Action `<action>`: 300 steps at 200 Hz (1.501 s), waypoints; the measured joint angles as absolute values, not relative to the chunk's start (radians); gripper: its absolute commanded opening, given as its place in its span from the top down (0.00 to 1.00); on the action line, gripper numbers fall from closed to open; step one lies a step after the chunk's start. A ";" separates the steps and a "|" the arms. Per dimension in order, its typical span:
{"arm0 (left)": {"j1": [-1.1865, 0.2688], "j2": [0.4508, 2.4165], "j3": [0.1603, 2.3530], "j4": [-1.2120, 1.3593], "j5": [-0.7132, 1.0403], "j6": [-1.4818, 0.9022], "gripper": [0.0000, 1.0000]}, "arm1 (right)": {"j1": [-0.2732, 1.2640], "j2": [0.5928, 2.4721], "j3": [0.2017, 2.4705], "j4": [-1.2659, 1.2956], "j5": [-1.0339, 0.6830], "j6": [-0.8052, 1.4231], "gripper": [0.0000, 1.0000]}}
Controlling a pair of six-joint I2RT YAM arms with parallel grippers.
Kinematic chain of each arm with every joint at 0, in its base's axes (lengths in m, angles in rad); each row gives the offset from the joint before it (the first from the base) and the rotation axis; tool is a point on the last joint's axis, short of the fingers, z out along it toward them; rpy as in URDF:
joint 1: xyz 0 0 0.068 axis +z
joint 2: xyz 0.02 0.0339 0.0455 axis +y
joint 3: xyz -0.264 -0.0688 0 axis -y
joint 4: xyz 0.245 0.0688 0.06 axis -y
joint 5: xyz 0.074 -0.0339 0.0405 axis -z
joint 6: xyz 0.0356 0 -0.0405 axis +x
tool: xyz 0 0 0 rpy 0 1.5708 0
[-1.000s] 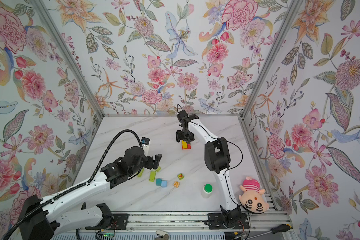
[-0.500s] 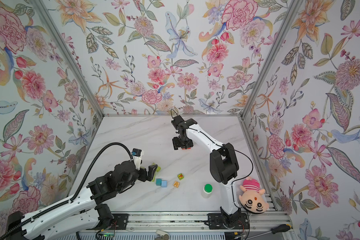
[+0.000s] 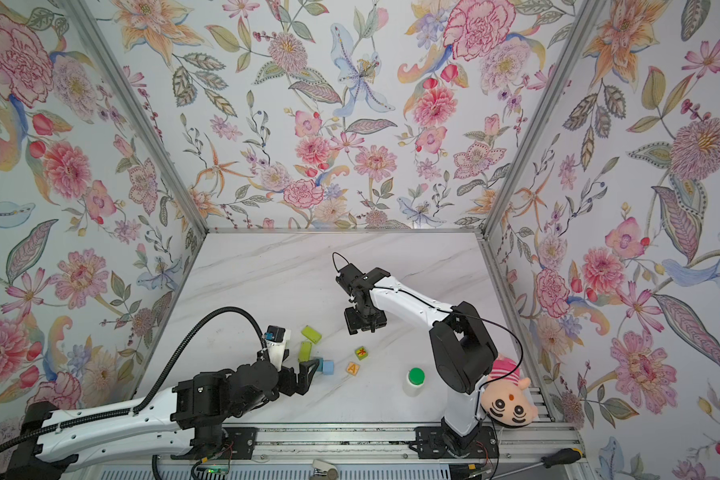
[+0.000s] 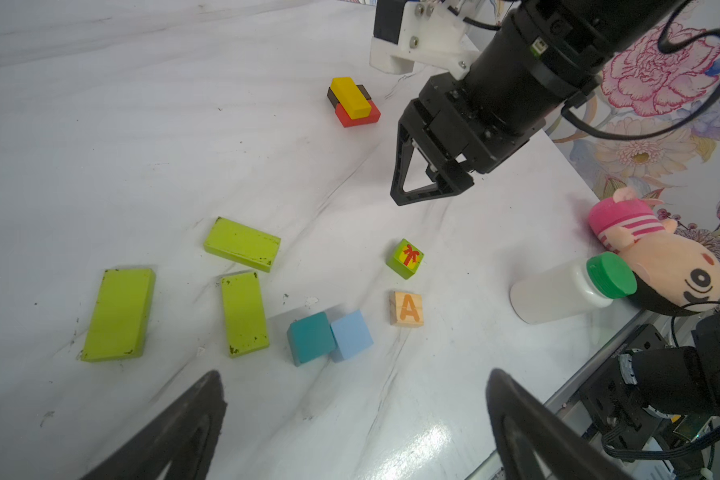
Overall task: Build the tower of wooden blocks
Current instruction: 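Raise the right gripper and move it over a lime-green block, then close the right gripper on the lime-green block and lift it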
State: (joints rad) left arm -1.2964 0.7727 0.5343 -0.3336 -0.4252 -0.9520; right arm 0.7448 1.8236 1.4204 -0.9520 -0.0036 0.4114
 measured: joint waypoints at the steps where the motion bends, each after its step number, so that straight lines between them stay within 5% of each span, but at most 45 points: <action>1: -1.298 0.773 0.534 -0.334 -0.426 -0.952 0.01 | 0.746 1.823 1.419 -0.952 -0.004 0.412 0.38; 59: -1.333 0.784 0.517 -0.366 -0.462 -1.034 0.01 | 0.817 1.828 1.431 -0.919 -0.012 0.436 0.41; 178: -1.341 0.657 0.492 -0.562 -0.558 -1.154 0.01 | 0.928 2.175 1.826 -0.885 -0.049 0.360 0.38; 300: -1.341 0.635 0.525 -0.614 -0.616 -1.172 0.01 | 0.931 2.298 1.904 -0.886 -0.065 0.325 0.42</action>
